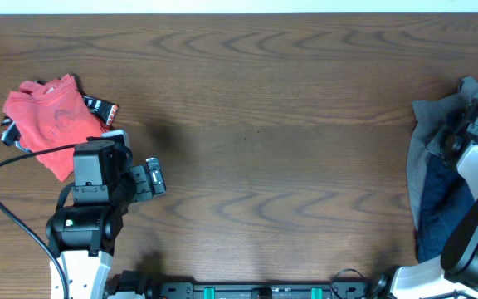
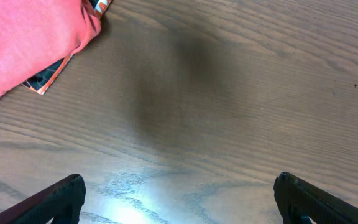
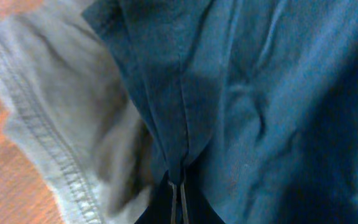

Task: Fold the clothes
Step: 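Reach the right gripper to the navy shorts pile and grasp it, then lift the navy shorts with the right gripper and drag toward center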

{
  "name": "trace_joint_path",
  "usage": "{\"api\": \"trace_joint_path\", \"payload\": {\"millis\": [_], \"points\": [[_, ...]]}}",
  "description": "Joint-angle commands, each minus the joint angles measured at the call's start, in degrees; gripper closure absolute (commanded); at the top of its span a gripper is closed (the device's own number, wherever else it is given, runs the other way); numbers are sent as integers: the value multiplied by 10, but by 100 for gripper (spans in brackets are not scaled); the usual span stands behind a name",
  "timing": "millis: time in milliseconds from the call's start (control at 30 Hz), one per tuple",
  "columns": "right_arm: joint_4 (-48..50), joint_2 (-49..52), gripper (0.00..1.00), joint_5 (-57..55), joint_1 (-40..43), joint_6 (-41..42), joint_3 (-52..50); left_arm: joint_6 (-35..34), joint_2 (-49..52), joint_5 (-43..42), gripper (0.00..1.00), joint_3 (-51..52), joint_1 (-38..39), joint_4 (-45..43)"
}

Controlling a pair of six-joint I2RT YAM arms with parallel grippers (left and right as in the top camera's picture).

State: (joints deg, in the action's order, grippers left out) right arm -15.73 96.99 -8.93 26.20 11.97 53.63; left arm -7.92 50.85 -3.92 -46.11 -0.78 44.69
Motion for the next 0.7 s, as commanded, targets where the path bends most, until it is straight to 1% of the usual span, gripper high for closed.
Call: {"api": "trace_joint_path", "payload": {"millis": [0,100,200,333,367,467,567,667], "points": [[1,-58,99,70,4,-9,18,-8,0,-1,2,-10,-4,-4],[-10,-106,99,169,0,-32,39,-8,0,-1,2,-11,-4,-5],[-59,-165,99,279,-14,-35,77,-8,0,-1,2,-11,-4,-6],[-130,-231,99,418,-63,-25,116,-8,0,-1,2,-11,-4,-6],[-137,-244,99,438,-78,-20,119,-8,0,-1,2,-11,-4,-6],[-147,-273,99,443,-147,0,119,-8,0,-1,2,-10,-4,-6],[-147,-275,99,442,-225,4,119,-8,0,-1,2,-10,-4,-6],[-124,-257,99,384,-309,4,118,-8,0,-1,2,-10,-4,-7]]}}
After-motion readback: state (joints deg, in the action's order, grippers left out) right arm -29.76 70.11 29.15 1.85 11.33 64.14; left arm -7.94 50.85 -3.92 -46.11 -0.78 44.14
